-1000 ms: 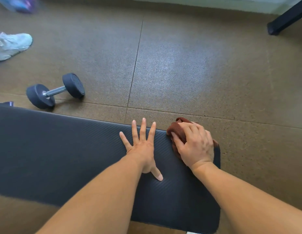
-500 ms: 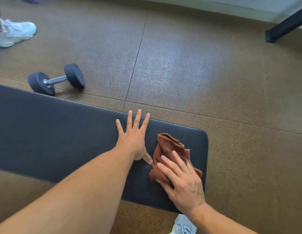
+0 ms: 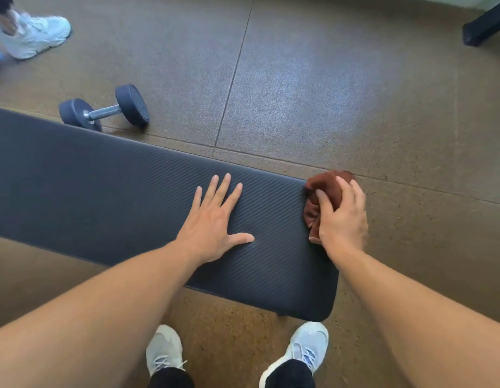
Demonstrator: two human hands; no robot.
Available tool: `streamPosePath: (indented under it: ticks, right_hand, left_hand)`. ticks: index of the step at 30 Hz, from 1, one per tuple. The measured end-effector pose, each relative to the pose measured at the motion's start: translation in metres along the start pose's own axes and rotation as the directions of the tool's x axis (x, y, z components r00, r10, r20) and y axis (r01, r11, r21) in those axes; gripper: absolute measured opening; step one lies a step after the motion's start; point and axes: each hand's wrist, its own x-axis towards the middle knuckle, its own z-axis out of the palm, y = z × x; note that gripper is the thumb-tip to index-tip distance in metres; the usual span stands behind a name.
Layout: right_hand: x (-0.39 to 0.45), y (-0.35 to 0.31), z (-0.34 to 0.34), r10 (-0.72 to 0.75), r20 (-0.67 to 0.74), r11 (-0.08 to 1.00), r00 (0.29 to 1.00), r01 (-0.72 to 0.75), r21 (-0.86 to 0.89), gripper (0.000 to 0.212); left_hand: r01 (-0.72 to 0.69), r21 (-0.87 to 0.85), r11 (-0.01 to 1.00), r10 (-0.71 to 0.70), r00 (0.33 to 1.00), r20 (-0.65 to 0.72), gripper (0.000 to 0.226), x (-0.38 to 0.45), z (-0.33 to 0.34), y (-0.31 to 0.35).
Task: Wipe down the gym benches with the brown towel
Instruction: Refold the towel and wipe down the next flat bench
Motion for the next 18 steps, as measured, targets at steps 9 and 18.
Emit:
streamPosePath:
  ticks: [9,18]
  right_hand:
    - [-0.162,0.042,0.002,0.201,-0.022,0.978,0.979,-0.199,0.053,0.062]
    - [-0.038,-0.085,0.083,-0.644,0.423,0.634,0.638,0.754,-0.172,0.059]
  left_hand:
    - [0.136,-0.115,0.984,-0.155,0.972,-0.176,0.076,-0.11,0.081,0.004]
    - [0.267,-0.171,0.948,-0.306,0.911,-0.274,0.074,-0.132,0.077,-0.028]
